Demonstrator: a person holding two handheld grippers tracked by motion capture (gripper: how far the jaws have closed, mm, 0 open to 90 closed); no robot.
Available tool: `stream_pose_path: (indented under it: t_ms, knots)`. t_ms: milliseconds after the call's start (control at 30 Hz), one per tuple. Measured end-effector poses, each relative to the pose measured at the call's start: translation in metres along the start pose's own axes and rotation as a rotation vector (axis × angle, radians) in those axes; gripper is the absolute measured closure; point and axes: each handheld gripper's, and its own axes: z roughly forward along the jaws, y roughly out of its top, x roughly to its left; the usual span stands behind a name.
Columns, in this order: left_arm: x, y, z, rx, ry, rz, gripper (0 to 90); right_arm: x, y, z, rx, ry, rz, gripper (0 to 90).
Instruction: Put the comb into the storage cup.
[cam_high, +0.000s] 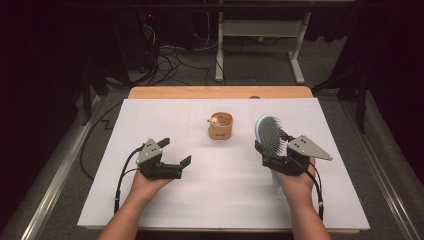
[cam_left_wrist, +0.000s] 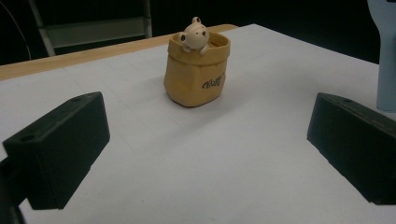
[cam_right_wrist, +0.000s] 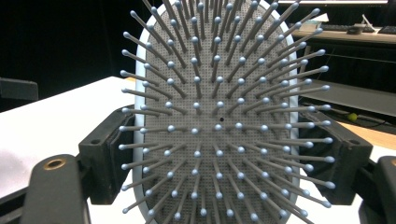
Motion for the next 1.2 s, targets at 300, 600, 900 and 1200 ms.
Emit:
stream_pose_path:
  t_ms: [300, 600, 900, 1200]
  knots:
    - [-0.006, 0.002, 0.010, -0.009, -0.013, 0.011, 0.0, -0.001, 0.001, -0.001, -0.002, 0.000, 0.003, 20.7]
    - [-0.015, 0.004, 0.022, -0.009, -0.045, 0.021, 0.0, 0.002, 0.000, 0.000, 0.000, 0.004, 0.002, 20.7]
    - [-0.027, 0.001, 0.032, 0.006, -0.082, 0.046, 0.0, 0.002, 0.000, 0.000, -0.006, 0.004, 0.007, 20.6]
    - [-0.033, 0.003, 0.027, -0.004, -0.102, 0.060, 0.0, 0.004, 0.002, -0.001, -0.016, -0.001, -0.004, 20.6]
